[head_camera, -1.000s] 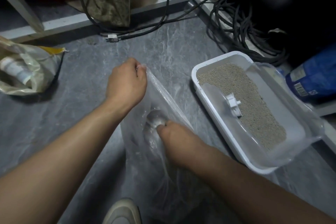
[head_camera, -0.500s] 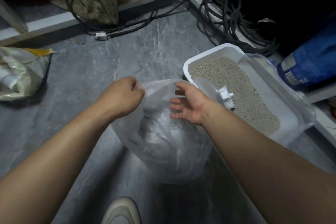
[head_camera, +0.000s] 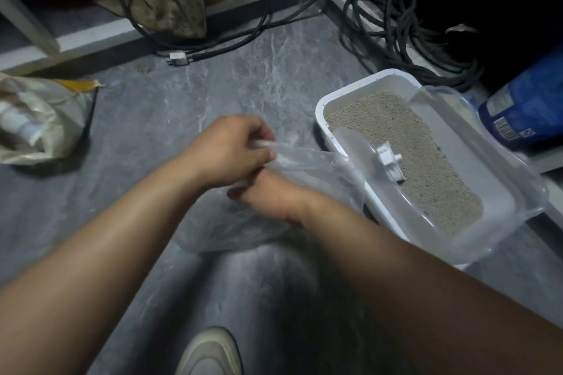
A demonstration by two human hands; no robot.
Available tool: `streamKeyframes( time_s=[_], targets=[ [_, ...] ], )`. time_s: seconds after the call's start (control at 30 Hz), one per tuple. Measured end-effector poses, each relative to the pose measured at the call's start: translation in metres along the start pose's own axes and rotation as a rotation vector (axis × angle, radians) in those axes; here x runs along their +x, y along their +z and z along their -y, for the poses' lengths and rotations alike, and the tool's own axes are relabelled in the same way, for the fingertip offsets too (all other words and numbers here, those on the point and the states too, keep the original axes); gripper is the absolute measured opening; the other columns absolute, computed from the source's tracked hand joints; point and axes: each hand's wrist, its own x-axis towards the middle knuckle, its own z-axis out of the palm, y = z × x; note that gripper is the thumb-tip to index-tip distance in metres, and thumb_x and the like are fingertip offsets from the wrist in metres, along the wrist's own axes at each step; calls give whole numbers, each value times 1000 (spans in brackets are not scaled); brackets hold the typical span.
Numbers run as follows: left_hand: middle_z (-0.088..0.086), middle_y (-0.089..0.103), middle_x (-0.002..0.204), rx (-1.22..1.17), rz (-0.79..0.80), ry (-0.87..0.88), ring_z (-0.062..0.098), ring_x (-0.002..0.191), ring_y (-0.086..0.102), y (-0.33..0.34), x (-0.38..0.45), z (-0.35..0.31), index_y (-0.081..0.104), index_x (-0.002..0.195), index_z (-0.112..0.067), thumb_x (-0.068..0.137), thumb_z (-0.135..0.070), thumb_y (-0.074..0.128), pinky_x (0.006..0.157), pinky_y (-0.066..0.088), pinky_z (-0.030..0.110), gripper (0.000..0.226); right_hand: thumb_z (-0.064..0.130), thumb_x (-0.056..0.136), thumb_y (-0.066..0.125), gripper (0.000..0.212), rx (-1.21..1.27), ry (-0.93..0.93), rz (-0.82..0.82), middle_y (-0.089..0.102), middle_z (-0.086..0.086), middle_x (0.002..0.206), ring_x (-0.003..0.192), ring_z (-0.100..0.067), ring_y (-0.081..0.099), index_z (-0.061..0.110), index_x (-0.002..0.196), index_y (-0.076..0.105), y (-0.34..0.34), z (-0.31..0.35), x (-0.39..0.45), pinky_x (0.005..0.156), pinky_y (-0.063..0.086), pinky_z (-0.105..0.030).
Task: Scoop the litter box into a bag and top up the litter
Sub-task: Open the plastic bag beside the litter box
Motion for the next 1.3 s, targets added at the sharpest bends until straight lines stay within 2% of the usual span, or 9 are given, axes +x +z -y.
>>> streamKeyframes(
  time_s=[0.13, 0.23, 0.33, 0.5, 0.63, 0.77, 1.0, 1.2, 1.3],
  targets=[
    [1, 70, 77, -331, -123, -196, 16, 63, 70, 17, 2, 21, 65, 87, -17, 95, -13, 68, 57, 53, 24, 9, 26, 94, 66, 38, 309, 204, -107, 64, 1, 107, 93, -13, 60, 16, 130, 59, 11, -37, -12, 80, 42, -22],
    [6, 63, 78, -738, -131, -388, 16, 49, 62, 17, -2, 21, 60, 92, -14, 101, -14, 62, 52, 53, 29, 9, 39, 93, 62, 47, 98, 183, -204, 62, -2, 127, 118, -20, 57, 19, 135, 56, 10, -62, -14, 99, 42, -28],
    [4, 58, 73, -833, -127, -440, 15, 45, 56, 15, 0, 22, 60, 90, -16, 101, -17, 62, 50, 51, 28, 11, 55, 93, 48, 69, -321, 202, 83, 45, -10, 153, 139, -32, 42, 25, 152, 33, 15, -77, -15, 114, 32, -49],
    [3, 47, 61, -756, -115, -513, 18, 45, 41, 11, 0, 27, 64, 83, -14, 90, -17, 60, 49, 31, 24, 8, 55, 88, 48, 41, -444, 174, 128, 65, -6, 120, 114, -30, 60, 23, 109, 61, 22, -93, -28, 99, 47, -43],
    [1, 44, 54, -759, -9, -514, 18, 45, 37, 12, -4, 25, 54, 65, -19, 83, -36, 59, 50, 28, 28, 26, 56, 88, 59, 34, 89, 88, -176, 70, 1, 86, 80, -16, 65, 22, 90, 66, 14, -82, -49, 75, 53, -32],
    [-1, 38, 50, -748, 175, -549, 16, 42, 33, 15, -4, 24, 42, 56, -20, 93, -44, 45, 49, 25, 30, 44, 67, 94, 43, 59, 908, 329, -169, 75, -12, 95, 82, -22, 73, 14, 102, 69, -11, -61, -51, 74, 53, -37],
    [4, 53, 55, -845, 161, -743, 17, 44, 46, 18, -1, 32, 52, 94, -15, 103, -37, 42, 47, 33, 24, 26, 76, 94, 22, 89, 1202, 744, -42, 77, -16, 82, 81, -30, 73, -1, 102, 67, -32, -70, -35, 84, 52, -43],
    [-2, 59, 107, -384, -505, -383, 15, 90, 56, 25, -11, 23, 56, 110, -21, 78, -31, 75, 73, 45, 30, 39, 53, 102, 38, 54, 963, 705, -101, 69, -10, 81, 71, -25, 66, 7, 91, 63, -33, -72, -47, 69, 53, -36],
    [-8, 56, 116, -71, -492, -42, 12, 95, 55, 24, -25, -5, 60, 112, -28, 89, -27, 70, 79, 43, 28, 25, 41, 101, 46, 34, 895, 639, -154, 65, -9, 80, 67, -22, 62, 12, 90, 59, -36, -74, -56, 66, 51, -34]
  ],
)
